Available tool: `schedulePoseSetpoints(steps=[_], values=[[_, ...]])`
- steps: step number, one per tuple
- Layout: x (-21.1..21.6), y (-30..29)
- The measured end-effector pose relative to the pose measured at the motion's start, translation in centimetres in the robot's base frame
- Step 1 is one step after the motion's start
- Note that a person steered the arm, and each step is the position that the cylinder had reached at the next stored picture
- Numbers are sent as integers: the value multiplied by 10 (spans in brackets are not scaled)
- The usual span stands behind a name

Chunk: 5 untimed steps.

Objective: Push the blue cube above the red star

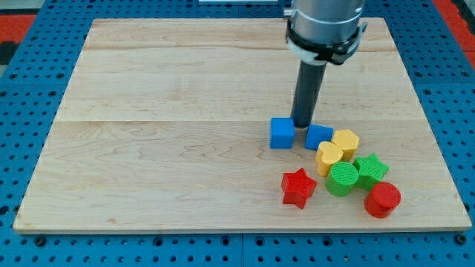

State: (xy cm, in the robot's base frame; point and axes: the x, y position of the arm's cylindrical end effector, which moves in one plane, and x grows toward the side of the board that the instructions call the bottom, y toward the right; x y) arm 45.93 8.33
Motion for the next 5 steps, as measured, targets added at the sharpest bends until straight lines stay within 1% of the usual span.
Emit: schedulePoseSetpoints(steps=[1,2,3,4,5], values=[[15,-13],[-6,-65],[3,-89],[36,-64],[45,-40]])
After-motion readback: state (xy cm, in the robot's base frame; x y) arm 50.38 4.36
